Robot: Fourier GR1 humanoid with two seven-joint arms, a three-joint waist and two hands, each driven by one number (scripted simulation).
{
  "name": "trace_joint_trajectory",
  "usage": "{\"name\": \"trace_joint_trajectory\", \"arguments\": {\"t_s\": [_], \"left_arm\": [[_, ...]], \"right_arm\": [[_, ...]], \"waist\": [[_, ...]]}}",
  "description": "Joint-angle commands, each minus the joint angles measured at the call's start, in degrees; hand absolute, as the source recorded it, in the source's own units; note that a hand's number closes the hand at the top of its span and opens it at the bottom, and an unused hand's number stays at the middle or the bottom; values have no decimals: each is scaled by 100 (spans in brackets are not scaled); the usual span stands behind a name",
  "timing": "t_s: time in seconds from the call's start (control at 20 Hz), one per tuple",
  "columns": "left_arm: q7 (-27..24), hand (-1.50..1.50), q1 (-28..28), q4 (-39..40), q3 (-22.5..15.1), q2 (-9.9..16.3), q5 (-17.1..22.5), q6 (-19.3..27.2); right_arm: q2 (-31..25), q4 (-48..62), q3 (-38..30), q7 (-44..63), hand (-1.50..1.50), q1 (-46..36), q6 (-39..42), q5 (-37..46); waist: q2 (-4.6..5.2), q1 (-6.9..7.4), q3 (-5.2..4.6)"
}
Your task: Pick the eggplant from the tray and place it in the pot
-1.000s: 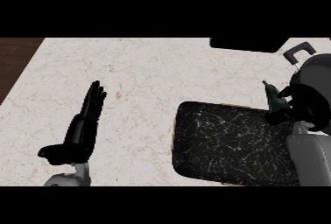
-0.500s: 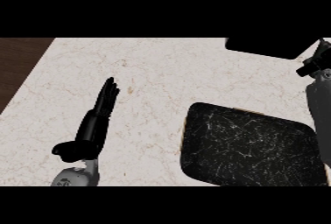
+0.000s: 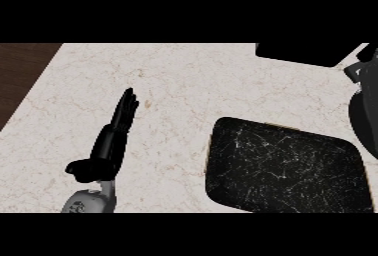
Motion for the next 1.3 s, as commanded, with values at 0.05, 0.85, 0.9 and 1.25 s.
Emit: {"name": "trace_joint_trajectory", "arguments": {"t_s": [0.05, 0.85, 0.9, 1.25], "left_arm": [[40, 0, -11, 23, 53, 3, -25, 68], [-170, 0, 386, -2, 556, 299, 313, -95], [-173, 0, 447, 19, 573, 259, 233, 40], [-341, 0, 643, 6, 456, 106, 124, 157]], "right_arm": [[0, 717, -205, 1262, 150, -431, -366, 566], [-312, 1910, -1232, 1091, 150, -266, -1365, 1040], [-332, 1905, -1331, 1019, 150, -321, -1459, 973], [-254, 2350, -2003, 395, 150, 76, -1997, 458]], "waist": [[-42, -168, 14], [-194, -702, 20], [-208, -717, 21], [-238, -804, 22]]}}
